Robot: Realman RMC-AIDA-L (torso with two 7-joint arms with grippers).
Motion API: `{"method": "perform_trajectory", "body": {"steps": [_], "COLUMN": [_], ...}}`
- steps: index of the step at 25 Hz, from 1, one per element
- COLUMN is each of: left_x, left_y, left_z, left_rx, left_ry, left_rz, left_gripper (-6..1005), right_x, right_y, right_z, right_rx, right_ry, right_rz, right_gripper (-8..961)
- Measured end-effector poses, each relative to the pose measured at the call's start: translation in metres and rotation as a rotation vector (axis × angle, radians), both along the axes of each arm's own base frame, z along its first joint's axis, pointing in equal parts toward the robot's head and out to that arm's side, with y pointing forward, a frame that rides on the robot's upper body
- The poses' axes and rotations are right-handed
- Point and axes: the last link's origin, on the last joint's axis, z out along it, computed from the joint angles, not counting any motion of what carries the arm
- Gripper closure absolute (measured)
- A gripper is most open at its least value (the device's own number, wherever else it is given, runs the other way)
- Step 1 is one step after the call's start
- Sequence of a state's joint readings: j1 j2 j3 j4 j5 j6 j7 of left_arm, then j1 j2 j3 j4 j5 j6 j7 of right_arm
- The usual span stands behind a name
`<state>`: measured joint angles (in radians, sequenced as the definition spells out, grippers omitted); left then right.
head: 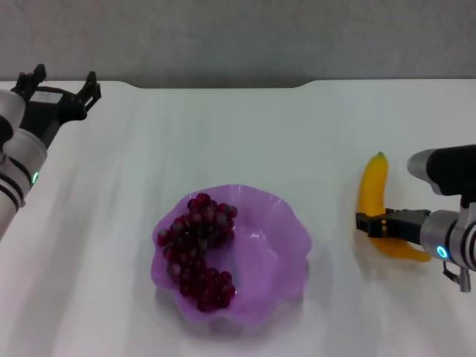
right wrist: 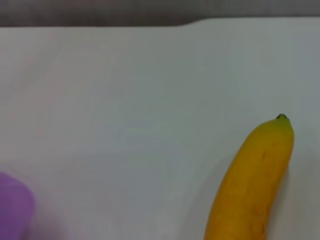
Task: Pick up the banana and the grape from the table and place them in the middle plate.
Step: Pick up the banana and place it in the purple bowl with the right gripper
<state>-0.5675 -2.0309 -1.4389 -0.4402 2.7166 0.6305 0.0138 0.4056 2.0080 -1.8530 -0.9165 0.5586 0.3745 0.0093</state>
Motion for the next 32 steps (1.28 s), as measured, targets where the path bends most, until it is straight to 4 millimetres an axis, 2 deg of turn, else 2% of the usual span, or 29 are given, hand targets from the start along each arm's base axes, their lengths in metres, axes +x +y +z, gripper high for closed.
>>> {"method": "perform_trajectory", "body": {"steps": [4,6,7,13,17,24,32], "left_x": [-0.001,-0.001,-0.002,-0.002,-0.002,0.003,0.002], "left_y": [-0.001,-0.001,-0.001,-0.001,0.000,0.003,0.002], "left_z": [0.000,0.000,0.001,0.002,0.003,0.001,0.001], "left_rx": [0.000,0.001,0.001,0.004,0.007,0.003,0.002], "left_ry": [0.000,0.001,0.001,0.001,-0.001,0.001,0.000], "left_rz": [0.002,0.003,0.004,0.005,0.005,-0.008,-0.005], "left_gripper": [116,117,117,117,117,117,116], "right_x": [-0.019,-0.043,-0.043,-0.096,-0.120,-0.139,-0.141], "right_y": [-0.001,-0.003,-0.003,-0.012,-0.018,-0.030,-0.040], "right_z": [0.002,0.004,0.004,0.004,-0.012,-0.046,-0.056], "right_rx": [-0.018,-0.049,-0.049,-0.075,-0.122,-0.229,-0.267], "right_ry": [0.004,0.006,0.006,0.031,0.025,-0.009,-0.017], "right_rz": [0.061,0.129,0.129,0.300,0.390,0.493,0.518], "right_gripper": [417,413,411,398,389,374,356]}}
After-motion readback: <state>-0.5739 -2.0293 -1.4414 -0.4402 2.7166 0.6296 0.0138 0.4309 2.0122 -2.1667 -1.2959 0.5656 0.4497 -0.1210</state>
